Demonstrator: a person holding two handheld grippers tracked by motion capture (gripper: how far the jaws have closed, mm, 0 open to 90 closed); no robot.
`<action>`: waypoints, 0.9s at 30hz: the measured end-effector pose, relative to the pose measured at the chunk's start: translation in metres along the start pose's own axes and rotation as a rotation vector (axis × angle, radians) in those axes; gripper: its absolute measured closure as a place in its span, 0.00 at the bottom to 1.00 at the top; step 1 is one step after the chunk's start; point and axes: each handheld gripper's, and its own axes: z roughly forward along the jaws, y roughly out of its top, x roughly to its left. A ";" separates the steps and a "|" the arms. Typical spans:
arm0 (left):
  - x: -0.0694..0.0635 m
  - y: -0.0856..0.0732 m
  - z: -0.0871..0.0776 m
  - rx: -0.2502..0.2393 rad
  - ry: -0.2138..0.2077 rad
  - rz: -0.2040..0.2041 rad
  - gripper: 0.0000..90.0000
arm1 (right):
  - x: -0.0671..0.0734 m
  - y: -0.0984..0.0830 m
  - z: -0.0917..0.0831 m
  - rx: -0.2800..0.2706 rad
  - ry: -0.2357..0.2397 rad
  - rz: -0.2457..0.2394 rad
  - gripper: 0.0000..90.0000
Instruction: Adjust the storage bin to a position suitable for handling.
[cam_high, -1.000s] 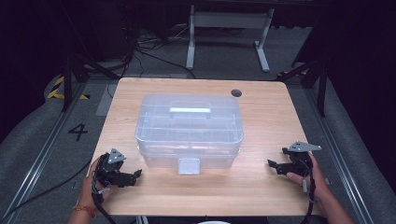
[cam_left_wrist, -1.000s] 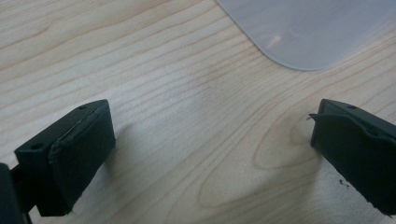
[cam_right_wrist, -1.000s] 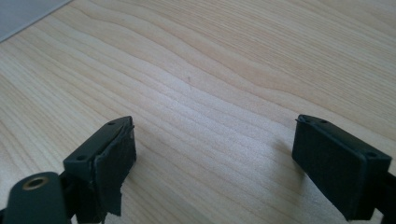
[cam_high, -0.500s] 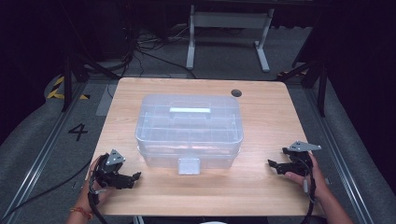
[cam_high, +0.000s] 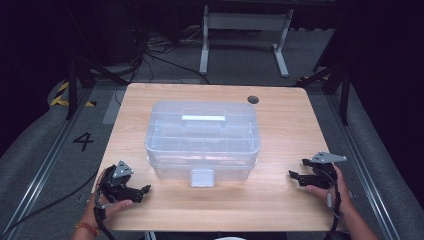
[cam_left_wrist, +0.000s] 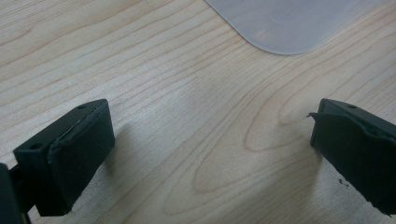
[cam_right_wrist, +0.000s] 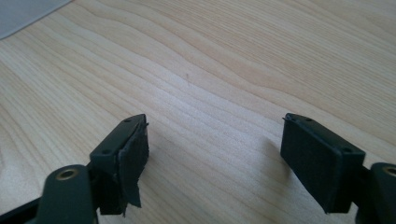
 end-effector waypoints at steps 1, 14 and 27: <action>0.000 0.000 0.000 0.000 0.000 0.000 0.00 | 0.000 -0.001 -0.001 -0.003 -0.004 -0.003 0.29; 0.000 0.000 -0.001 -0.001 0.007 0.004 0.01 | 0.008 0.006 -0.014 -0.062 0.005 -0.032 0.36; 0.000 -0.001 -0.001 -0.002 0.005 0.000 0.01 | 0.017 0.014 -0.021 -0.105 0.008 -0.068 0.36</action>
